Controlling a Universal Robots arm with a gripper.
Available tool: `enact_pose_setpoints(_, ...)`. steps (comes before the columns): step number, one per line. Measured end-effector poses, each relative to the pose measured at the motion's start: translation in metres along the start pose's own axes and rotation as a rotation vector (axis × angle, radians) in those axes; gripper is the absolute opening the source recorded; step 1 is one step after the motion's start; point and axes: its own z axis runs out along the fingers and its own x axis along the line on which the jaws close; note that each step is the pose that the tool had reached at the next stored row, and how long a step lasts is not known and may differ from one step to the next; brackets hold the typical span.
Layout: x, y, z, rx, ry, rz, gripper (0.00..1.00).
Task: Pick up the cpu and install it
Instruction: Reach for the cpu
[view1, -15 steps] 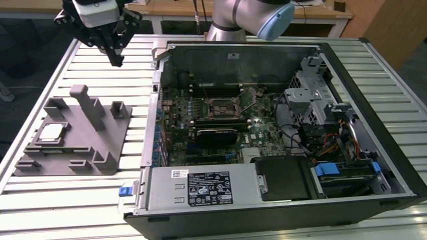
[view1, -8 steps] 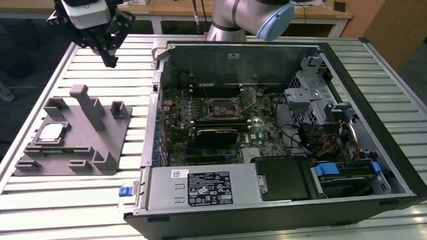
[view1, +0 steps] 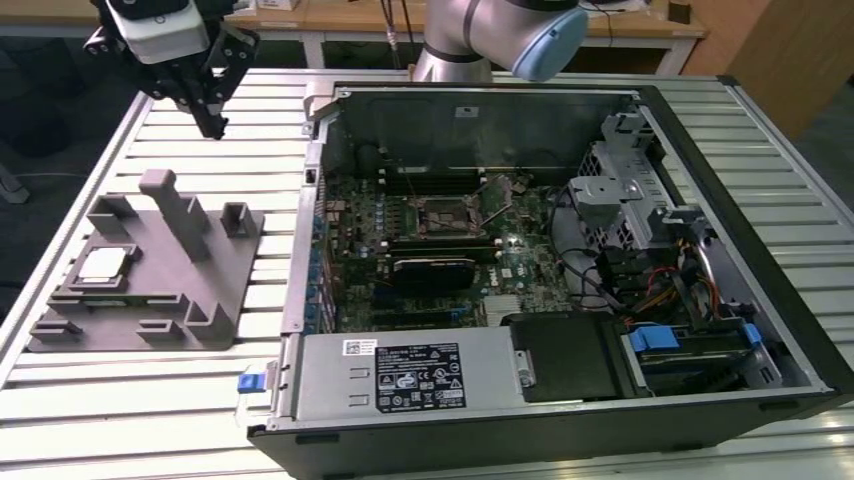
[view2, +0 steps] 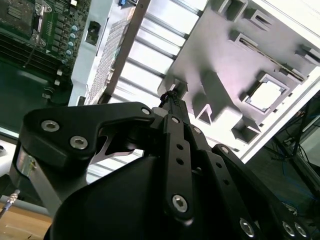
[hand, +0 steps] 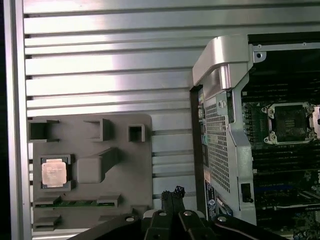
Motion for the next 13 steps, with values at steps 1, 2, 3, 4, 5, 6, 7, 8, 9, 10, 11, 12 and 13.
enact_pose_setpoints(1, 0.0017, -0.0003, 0.0009, 0.0001, 0.0001, 0.0, 0.11)
enact_pose_setpoints(2, 0.0035, -0.0005, 0.0017, 0.0001, 0.0001, 0.0, 0.11)
enact_pose_setpoints(3, 0.0055, -0.0007, 0.0025, 0.0, 0.0001, 0.0, 0.11)
enact_pose_setpoints(4, 0.0077, -0.001, 0.0033, 0.0001, 0.0001, 0.0, 0.11)
enact_pose_setpoints(5, 0.01, -0.0012, 0.0042, 0.0, 0.0, 0.0, 0.11)
enact_pose_setpoints(6, 0.0125, -0.0015, 0.005, 0.0, 0.0, 0.0, 0.11)
enact_pose_setpoints(7, 0.0148, -0.0017, 0.0059, -0.0001, 0.0, 0.0, 0.11)
enact_pose_setpoints(8, 0.0172, -0.002, 0.0066, 0.0, 0.0, 0.0, 0.11)
enact_pose_setpoints(9, 0.0196, -0.0022, 0.0075, 0.0, -0.0001, 0.0, 0.11)
enact_pose_setpoints(10, 0.0221, -0.0025, 0.0082, -0.0001, -0.0001, 0.0, 0.11)
enact_pose_setpoints(11, 0.0247, -0.0027, 0.0089, 0.0, 0.0001, 0.0, 0.11)
enact_pose_setpoints(12, 0.0273, -0.003, 0.0096, 0.0, 0.0, 0.0, 0.11)
enact_pose_setpoints(13, 0.03, -0.0033, 0.0104, -0.0001, -0.0001, 0.0, 0.11)
